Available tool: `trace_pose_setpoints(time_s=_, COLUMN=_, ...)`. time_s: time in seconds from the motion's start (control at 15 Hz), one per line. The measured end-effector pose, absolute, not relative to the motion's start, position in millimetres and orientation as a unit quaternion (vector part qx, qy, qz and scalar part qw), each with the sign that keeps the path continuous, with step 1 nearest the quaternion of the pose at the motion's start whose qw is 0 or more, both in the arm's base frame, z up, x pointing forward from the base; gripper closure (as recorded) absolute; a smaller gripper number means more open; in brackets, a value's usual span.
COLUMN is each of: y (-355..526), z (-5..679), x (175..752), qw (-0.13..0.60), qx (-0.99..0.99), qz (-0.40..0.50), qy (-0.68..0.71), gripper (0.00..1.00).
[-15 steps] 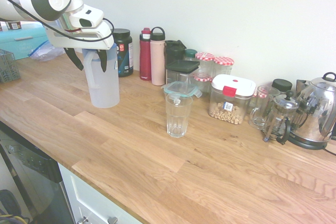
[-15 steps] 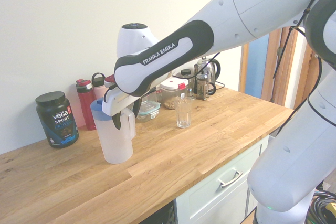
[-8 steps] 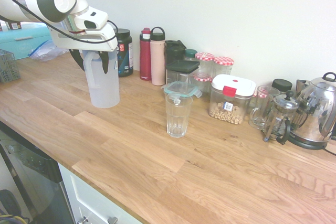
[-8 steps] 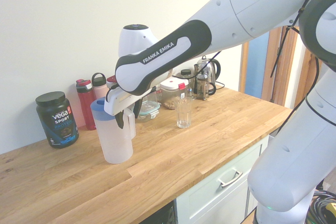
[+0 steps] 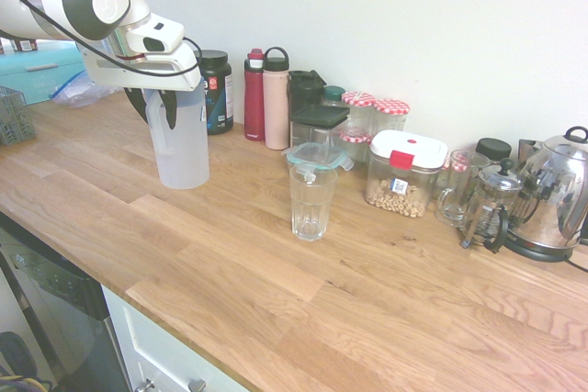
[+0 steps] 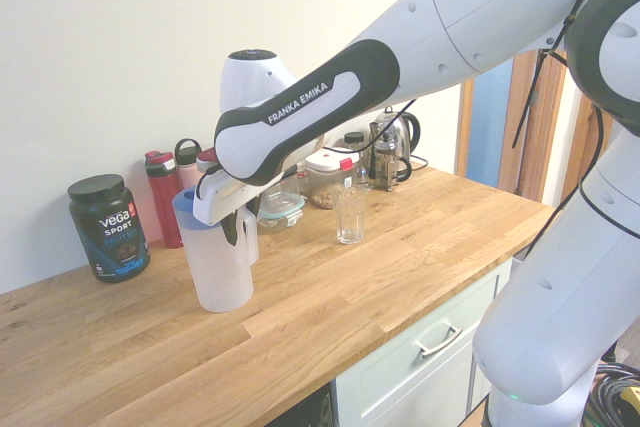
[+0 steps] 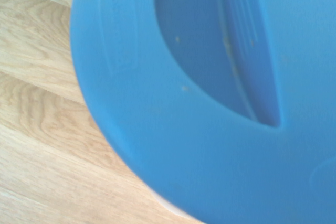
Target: Pour me some water
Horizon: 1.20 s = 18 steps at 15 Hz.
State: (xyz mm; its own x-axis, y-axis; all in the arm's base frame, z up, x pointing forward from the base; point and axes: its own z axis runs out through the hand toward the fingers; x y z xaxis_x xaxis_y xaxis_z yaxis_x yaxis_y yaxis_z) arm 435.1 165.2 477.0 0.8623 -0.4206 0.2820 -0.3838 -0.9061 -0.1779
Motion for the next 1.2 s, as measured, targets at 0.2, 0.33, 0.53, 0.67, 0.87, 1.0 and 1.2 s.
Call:
trace_pose_setpoints(time_s=0.2, y=165.5, z=477.2, x=434.7, qw=0.058, qx=-0.963, qz=-0.159, qy=0.209, gripper=1.00)
trace_pose_setpoints(time_s=0.33, y=165.2, z=477.8, x=433.8, qw=0.057, qx=-0.963, qz=-0.157, qy=0.209, gripper=1.00)
trace_pose_setpoints(time_s=0.53, y=164.9, z=479.8, x=432.0, qw=0.056, qx=-0.964, qz=-0.157, qy=0.209, gripper=1.00)
trace_pose_setpoints(time_s=0.67, y=164.5, z=484.7, x=428.8, qw=0.055, qx=-0.964, qz=-0.159, qy=0.207, gripper=1.00)
trace_pose_setpoints(time_s=0.87, y=153.3, z=516.4, x=419.9, qw=0.065, qx=-0.963, qz=-0.170, qy=0.197, gripper=1.00)
trace_pose_setpoints(time_s=1.0, y=137.1, z=554.6, x=412.9, qw=0.074, qx=-0.964, qz=-0.177, qy=0.182, gripper=1.00)
trace_pose_setpoints(time_s=1.2, y=87.2, z=606.8, x=405.6, qw=0.050, qx=-0.982, qz=-0.153, qy=0.101, gripper=1.00)
